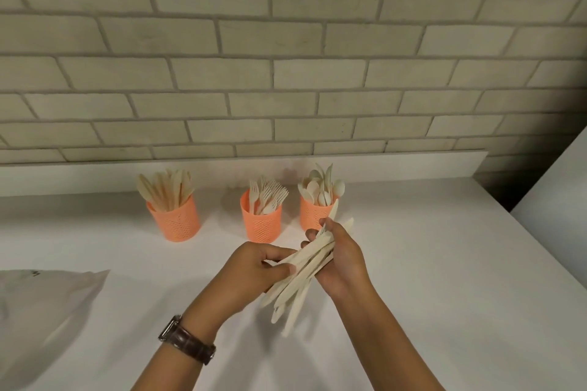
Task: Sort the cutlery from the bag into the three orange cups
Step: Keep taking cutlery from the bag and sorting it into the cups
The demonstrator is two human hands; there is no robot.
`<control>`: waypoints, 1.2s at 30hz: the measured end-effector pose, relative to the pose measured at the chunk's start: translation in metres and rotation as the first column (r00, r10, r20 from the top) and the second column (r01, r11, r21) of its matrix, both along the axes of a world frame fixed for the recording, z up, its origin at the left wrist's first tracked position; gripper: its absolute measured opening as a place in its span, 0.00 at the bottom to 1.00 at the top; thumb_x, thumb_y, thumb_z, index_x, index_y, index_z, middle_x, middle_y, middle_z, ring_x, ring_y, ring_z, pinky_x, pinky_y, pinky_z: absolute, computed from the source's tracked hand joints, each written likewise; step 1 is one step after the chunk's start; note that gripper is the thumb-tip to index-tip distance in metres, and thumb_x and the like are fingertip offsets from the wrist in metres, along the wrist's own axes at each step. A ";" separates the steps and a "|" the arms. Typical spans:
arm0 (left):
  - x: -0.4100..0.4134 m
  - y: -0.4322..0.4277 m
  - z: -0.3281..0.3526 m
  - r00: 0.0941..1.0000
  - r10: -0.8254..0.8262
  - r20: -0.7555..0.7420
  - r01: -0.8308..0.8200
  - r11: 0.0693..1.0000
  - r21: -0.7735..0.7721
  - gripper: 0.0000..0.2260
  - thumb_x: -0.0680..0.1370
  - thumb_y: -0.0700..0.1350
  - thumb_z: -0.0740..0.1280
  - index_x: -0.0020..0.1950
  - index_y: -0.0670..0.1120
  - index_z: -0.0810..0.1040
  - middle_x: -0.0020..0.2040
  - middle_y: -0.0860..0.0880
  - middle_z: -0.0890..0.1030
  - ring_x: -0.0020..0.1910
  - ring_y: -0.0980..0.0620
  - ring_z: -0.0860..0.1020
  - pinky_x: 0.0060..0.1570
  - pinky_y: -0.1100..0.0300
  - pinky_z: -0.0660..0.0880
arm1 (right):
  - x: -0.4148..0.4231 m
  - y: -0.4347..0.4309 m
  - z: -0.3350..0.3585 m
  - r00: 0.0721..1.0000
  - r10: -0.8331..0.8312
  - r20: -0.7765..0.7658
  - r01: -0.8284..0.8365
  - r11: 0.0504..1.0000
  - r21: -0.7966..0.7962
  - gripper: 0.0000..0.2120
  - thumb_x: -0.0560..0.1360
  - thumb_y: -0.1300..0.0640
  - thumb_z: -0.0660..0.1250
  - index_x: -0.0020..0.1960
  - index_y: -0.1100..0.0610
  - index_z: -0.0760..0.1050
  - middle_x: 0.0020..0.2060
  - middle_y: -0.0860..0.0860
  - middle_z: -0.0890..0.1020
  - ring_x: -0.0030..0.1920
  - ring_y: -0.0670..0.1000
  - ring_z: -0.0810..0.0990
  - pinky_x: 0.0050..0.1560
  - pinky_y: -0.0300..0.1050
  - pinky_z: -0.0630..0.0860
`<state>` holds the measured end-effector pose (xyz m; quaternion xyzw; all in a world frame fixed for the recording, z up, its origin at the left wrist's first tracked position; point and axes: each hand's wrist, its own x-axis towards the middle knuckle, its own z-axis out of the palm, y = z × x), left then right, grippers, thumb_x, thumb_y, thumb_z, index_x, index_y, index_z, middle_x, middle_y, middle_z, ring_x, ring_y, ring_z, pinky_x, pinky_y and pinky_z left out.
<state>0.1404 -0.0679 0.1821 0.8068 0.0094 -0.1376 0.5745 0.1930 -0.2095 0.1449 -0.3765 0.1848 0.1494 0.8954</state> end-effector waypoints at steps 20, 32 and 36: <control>0.006 -0.011 0.003 0.955 -0.075 -0.288 0.000 0.967 -0.255 0.10 0.81 0.45 0.58 0.53 0.41 0.76 0.37 0.44 0.81 0.31 0.46 0.80 0.34 0.55 0.79 | -0.004 0.014 -0.010 0.988 -0.026 0.151 0.071 0.952 -0.297 0.24 0.79 0.42 0.57 0.62 0.62 0.71 0.35 0.53 0.78 0.33 0.50 0.78 0.28 0.42 0.74; 0.005 -0.003 -0.008 0.967 -0.053 -0.250 0.018 0.990 -0.141 0.13 0.80 0.53 0.57 0.50 0.49 0.78 0.31 0.52 0.66 0.24 0.57 0.59 0.24 0.67 0.55 | 0.000 0.003 -0.001 0.988 -0.094 0.125 0.122 0.961 -0.246 0.28 0.76 0.36 0.55 0.58 0.58 0.75 0.44 0.58 0.81 0.42 0.55 0.82 0.37 0.47 0.78; 0.002 0.009 -0.009 0.961 -0.132 -0.244 0.078 0.973 -0.219 0.14 0.78 0.54 0.59 0.55 0.48 0.77 0.31 0.53 0.64 0.25 0.57 0.57 0.24 0.67 0.54 | 0.004 -0.002 0.001 0.986 -0.101 0.136 0.122 0.980 -0.157 0.24 0.77 0.39 0.57 0.54 0.59 0.76 0.36 0.55 0.80 0.34 0.53 0.79 0.33 0.43 0.75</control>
